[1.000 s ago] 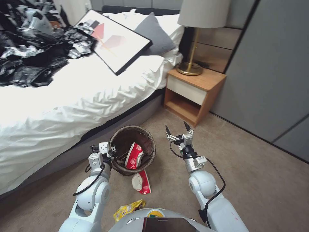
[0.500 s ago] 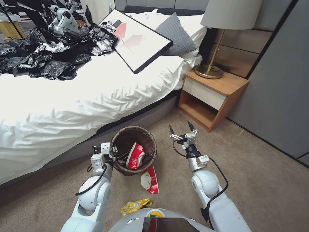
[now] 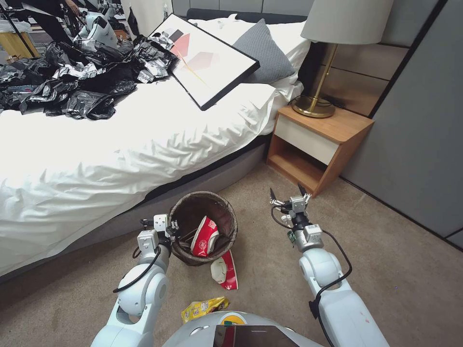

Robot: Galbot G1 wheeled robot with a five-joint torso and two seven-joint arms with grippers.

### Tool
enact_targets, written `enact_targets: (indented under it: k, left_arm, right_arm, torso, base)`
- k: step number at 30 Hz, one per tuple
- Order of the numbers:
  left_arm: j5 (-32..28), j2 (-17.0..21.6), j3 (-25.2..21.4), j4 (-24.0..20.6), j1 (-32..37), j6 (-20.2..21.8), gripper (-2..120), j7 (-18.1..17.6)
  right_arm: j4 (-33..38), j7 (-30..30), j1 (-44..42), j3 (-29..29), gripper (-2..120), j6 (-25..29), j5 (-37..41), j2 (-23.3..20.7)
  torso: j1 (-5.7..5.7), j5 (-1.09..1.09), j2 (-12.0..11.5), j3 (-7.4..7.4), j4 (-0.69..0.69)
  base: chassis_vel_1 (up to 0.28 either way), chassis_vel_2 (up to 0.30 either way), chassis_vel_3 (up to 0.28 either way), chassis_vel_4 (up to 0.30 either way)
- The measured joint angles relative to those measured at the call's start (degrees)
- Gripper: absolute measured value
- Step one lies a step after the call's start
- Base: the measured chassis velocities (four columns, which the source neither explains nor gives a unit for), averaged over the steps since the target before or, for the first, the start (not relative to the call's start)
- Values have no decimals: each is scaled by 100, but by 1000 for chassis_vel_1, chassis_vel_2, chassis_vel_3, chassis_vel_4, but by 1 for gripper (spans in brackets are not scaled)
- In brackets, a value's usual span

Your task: Pick up the trash bin, then pick up the garbage from the floor and place it into the trash bin.

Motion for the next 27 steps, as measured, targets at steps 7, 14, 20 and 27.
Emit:
enact_targets:
  k: [7,14,20,27]
  left_arm:
    - [10,-4,9,16,-4,7,4,-3]
    - [34,-6,-11,22,5,7,4,-6]
    - [58,-5,-32,39,16,7,4,-10]
    - [89,-16,-26,68,15,7,4,-12]
  right_arm:
    - [-1062,-15,606,-5,100,-814,107,-159]
    - [-2657,-212,1633,-344,100,-1255,385,-239]
    - [-3548,-525,2055,-487,100,-1421,361,-253]
    - [-4864,-967,2606,-544,100,-1327,2,-214]
  torso:
    - [0,0,0,0,0]
    - [0,0,0,0,1]
    - [0,-1,0,0,0]
    - [0,0,0,1,0]
  base:
    - [0,0,0,0]
    - [0,0,0,0]
    - [0,0,0,0]
    - [0,0,0,0]
